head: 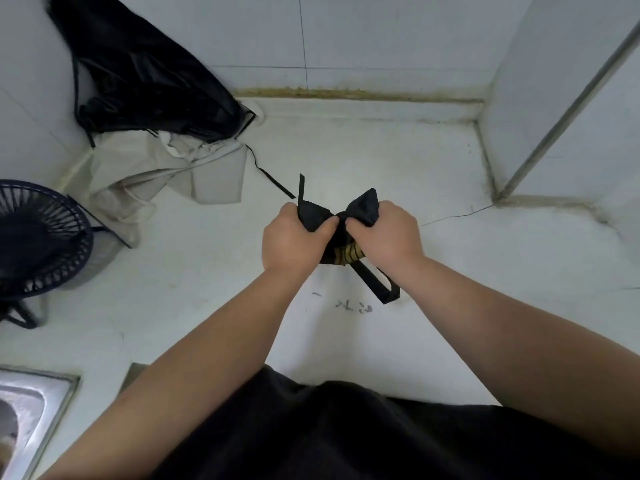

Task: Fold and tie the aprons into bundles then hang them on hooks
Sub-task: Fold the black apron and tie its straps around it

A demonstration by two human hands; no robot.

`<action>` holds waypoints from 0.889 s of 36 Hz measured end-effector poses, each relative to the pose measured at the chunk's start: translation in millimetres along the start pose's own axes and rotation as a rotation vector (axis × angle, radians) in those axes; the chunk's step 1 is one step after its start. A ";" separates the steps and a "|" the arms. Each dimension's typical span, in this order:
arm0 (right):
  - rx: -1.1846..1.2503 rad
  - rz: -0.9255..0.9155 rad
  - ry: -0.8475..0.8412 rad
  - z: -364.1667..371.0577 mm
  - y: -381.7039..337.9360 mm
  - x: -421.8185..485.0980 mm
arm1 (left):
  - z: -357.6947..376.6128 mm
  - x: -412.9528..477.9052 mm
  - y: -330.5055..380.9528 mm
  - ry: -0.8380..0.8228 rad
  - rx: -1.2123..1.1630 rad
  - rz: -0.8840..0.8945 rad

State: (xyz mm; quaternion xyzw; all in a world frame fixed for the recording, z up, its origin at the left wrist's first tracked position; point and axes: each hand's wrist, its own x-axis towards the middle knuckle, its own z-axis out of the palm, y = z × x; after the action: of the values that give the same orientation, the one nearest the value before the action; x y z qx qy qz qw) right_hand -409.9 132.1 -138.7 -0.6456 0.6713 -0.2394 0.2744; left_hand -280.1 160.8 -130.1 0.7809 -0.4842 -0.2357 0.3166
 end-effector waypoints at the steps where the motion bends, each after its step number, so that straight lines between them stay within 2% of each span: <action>1: -0.017 0.006 0.022 0.5 -3.8 2.3 | -2.8 2.2 -0.8 -0.028 -0.033 0.032; 5: -0.074 -0.045 0.012 0.6 -25.5 11.5 | -17.7 13.3 -3.4 -0.124 -0.106 0.140; 8: -0.076 -0.125 -0.128 0.2 -41.4 16.4 | -29.0 24.8 -6.8 -0.142 -0.161 0.189; 9: -0.021 -0.122 -0.185 -0.1 -45.8 18.0 | -33.4 29.2 -7.9 -0.151 -0.173 0.198; 12: 0.355 -0.008 -0.327 -2.9 -53.4 22.1 | -43.5 40.0 -10.7 -0.203 -0.257 0.195; 13: 0.413 -0.001 -0.327 -2.3 -54.9 23.9 | -47.3 43.1 -11.3 -0.221 -0.288 0.199; 16: 0.364 -0.031 -0.242 4.9 -54.3 29.9 | -50.6 52.4 -13.7 -0.248 -0.294 0.210; 22: 0.227 -0.086 -0.078 19.1 -59.7 34.3 | -42.9 60.3 -20.1 -0.084 -0.154 0.130; 27: 0.132 -0.119 -0.128 27.0 -55.5 33.1 | -34.5 59.4 -27.3 0.012 -0.068 0.107; 32: 0.064 -0.148 -0.137 27.1 -45.9 34.0 | -26.0 57.3 -26.4 -0.008 -0.110 0.104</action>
State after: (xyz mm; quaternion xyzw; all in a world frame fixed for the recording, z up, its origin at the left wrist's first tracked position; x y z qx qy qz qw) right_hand -358.3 96.7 -129.6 -0.6991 0.5935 -0.2357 0.3217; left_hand -222.5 124.6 -134.7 0.7351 -0.5117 -0.2484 0.3690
